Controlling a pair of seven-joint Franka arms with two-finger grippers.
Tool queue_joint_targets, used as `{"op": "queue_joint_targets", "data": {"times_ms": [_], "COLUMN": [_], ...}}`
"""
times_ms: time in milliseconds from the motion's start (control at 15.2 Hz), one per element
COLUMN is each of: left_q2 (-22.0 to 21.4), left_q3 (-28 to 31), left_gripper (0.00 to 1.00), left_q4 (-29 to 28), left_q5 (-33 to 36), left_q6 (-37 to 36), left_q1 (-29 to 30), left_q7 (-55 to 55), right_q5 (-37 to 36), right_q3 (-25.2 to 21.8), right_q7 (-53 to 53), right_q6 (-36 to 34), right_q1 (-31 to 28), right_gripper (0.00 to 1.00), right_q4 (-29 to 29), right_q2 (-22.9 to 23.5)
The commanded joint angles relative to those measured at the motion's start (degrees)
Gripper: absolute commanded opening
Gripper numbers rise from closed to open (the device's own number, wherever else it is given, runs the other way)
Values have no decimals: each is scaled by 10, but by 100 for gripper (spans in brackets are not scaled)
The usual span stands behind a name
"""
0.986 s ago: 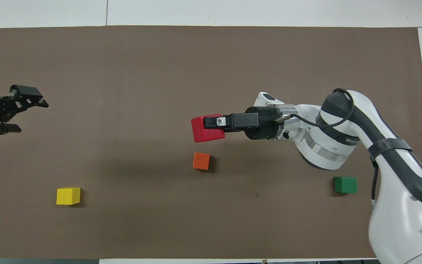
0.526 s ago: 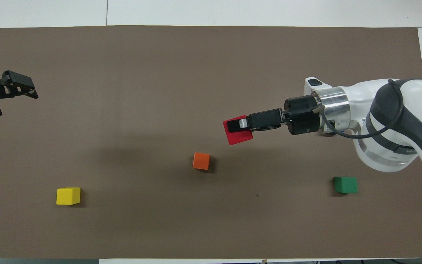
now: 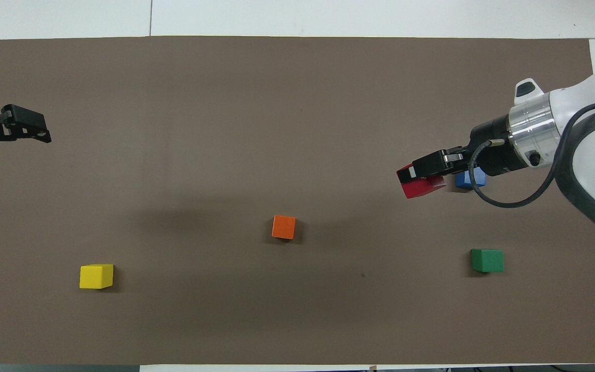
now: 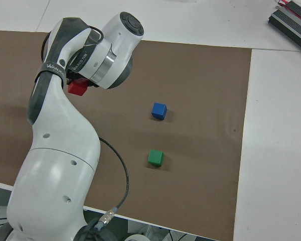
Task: Transfer red block to right arm and stack on blue block
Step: 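Carry the red cube with the right gripper toward the blue cube, then lower the red cube onto the blue cube with the right gripper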
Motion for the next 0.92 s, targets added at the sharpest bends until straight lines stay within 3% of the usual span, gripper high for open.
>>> {"op": "queue_joint_targets", "data": {"times_ms": [0,197,329,592,854], "left_q2": [-27,-99,-97,-48,-55], "left_q3": [16,80,110,111,112], "left_gripper": [100,100,100,100,100], "left_q4": [2,-77,-80,-22,-31], "left_q5": [18,15,13,12,13], "left_q6": [-49,-35,-8,-20,-27], "left_q1": [-33,-86,-111,-124,-142], "left_q7": [17,20,22,32,32], "right_q5": [-132,-253,-283,-343,-375], "right_q3": [6,6,6,6,6], "right_q7": [43,103,119,151,174], "right_q6": [15,48,64,200,270], "right_q1": [-4,-11,-18,-25,-33], "right_gripper": [0,0,0,0,0], "right_q4": [8,-3,-22,-111,-138], "right_q2": [1,1,4,6,33]}}
